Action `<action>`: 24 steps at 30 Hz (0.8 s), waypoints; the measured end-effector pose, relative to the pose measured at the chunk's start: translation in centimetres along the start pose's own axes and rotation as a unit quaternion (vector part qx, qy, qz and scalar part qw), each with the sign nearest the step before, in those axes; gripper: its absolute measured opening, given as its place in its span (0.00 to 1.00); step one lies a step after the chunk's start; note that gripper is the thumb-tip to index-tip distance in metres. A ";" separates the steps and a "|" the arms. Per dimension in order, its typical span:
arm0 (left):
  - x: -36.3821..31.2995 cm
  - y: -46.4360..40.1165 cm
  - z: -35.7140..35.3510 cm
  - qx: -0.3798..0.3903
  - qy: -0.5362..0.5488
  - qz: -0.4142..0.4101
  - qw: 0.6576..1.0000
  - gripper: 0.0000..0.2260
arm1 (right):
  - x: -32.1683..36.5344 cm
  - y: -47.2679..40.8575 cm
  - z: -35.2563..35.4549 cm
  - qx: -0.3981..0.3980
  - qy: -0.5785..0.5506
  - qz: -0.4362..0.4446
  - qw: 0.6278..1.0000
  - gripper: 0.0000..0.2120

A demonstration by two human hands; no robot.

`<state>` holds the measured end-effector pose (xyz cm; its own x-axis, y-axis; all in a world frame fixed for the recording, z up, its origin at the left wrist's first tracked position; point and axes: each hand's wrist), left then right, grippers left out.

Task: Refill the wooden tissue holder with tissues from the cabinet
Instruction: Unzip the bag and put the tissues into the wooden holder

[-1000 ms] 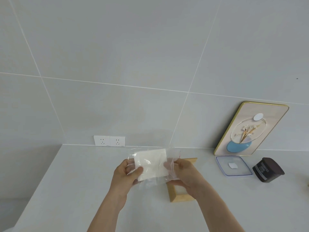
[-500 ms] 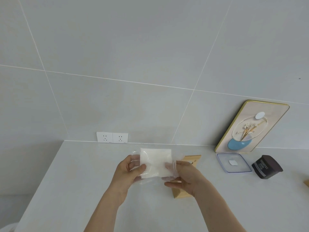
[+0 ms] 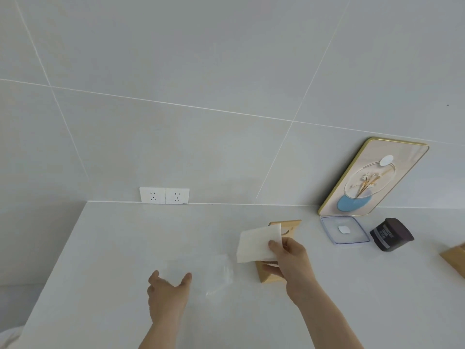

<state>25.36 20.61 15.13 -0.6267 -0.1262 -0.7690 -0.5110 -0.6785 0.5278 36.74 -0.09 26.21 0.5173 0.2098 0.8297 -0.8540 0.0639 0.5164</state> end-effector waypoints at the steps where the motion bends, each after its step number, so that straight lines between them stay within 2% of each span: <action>1: 0.0 0.3 -0.2 -0.017 -0.022 -0.021 0.999 0.39 | -0.5 0.0 0.2 -0.002 0.003 -0.001 1.000 0.04; 3: -0.7 0.8 -1.1 -0.027 -0.026 -0.068 0.997 0.32 | -1.3 -0.1 0.7 0.000 0.003 -0.007 1.000 0.04; 5: -2.1 1.6 -2.6 0.012 0.009 -0.083 0.996 0.25 | -2.0 -0.2 1.2 0.019 0.002 -0.018 1.000 0.06; 7: -4.0 2.6 -4.0 0.089 0.064 -0.056 0.992 0.21 | -2.2 -0.5 1.8 0.053 -0.005 -0.028 0.998 0.09; 10: -6.3 4.3 -6.1 0.214 0.140 -0.001 0.967 0.19 | -2.1 -1.4 3.0 0.102 -0.030 -0.044 0.993 0.10; 12: -6.9 5.1 -7.8 0.251 0.164 0.016 0.954 0.21 | -2.1 -2.4 4.0 0.126 -0.038 -0.054 0.990 0.10; 15: -7.6 6.1 -10.8 0.205 0.180 0.002 0.962 0.27 | -2.3 -4.3 5.9 0.134 -0.033 -0.063 0.988 0.08; 17: -8.3 6.4 -12.7 0.172 0.165 -0.022 0.971 0.27 | -2.5 -5.8 7.1 0.113 -0.014 -0.054 0.992 0.07; 21: -8.9 6.4 -16.6 0.149 0.114 -0.050 0.981 0.25 | -3.2 -9.3 9.0 0.057 0.031 -0.020 0.998 0.14; 24: -9.0 6.1 -19.3 0.113 0.047 -0.072 0.990 0.23 | -3.8 -12.0 9.9 0.023 0.110 0.022 0.993 0.15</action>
<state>39.24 3.59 18.28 -0.4863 -0.1145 -0.8663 -0.7155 -0.5169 0.4700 45.63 -11.32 18.97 0.4510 0.4192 0.7880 -0.8694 0.0065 0.4941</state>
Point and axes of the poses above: each hand's wrist, its own y-axis away from the middle knuckle, its own z-axis out of the back of the hand, x = y × z, and after that the axes turned 7 degrees about -z, right-handed
